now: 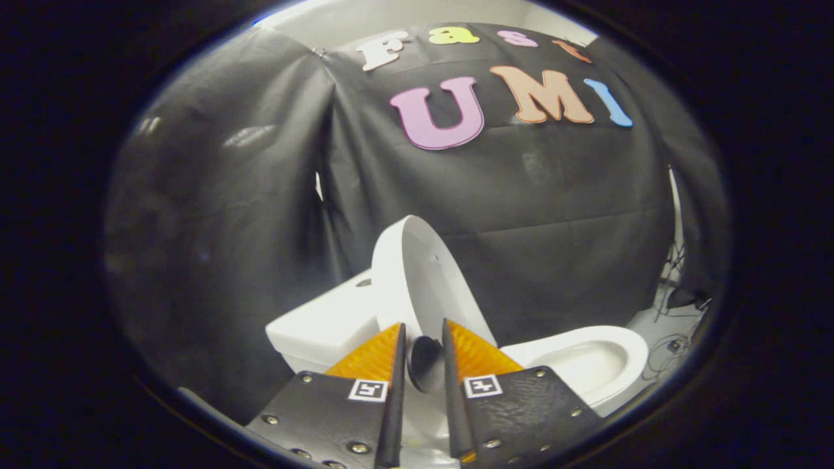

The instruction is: Open the toilet lid.

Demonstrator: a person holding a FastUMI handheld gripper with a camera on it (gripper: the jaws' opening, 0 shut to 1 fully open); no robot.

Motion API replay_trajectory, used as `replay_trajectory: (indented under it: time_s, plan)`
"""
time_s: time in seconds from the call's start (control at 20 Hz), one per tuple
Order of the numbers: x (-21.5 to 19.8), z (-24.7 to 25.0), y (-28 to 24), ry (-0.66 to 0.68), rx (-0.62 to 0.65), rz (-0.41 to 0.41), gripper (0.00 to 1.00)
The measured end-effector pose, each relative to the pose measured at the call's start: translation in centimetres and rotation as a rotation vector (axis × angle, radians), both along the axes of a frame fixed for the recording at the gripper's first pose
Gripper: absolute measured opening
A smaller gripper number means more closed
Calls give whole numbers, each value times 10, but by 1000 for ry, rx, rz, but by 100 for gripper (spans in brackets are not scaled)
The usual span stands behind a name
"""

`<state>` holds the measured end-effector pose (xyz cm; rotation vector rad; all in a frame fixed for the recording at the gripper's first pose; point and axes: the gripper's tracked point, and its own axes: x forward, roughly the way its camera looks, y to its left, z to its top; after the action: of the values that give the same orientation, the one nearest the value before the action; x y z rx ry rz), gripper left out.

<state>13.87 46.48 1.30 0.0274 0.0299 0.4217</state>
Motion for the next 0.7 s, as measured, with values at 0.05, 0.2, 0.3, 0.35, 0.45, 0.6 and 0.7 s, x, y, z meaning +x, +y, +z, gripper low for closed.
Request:
replay_trajectory:
  time_s: [0.05, 0.2, 0.3, 0.35, 0.45, 0.6, 0.7]
  plan:
    - [-2, 10, 1, -35, 10, 11, 41]
    - [-5, 38, -9, -104, 30, 35, 65]
    - [2, 53, -31, -141, 34, 9, 79]
    - [6, 58, -45, -155, 34, -19, 85]
    - [13, 65, -75, -166, 36, -69, 91]
    - [26, 64, -124, -153, 19, -160, 99]
    - [33, 62, -154, -143, -4, -221, 99]
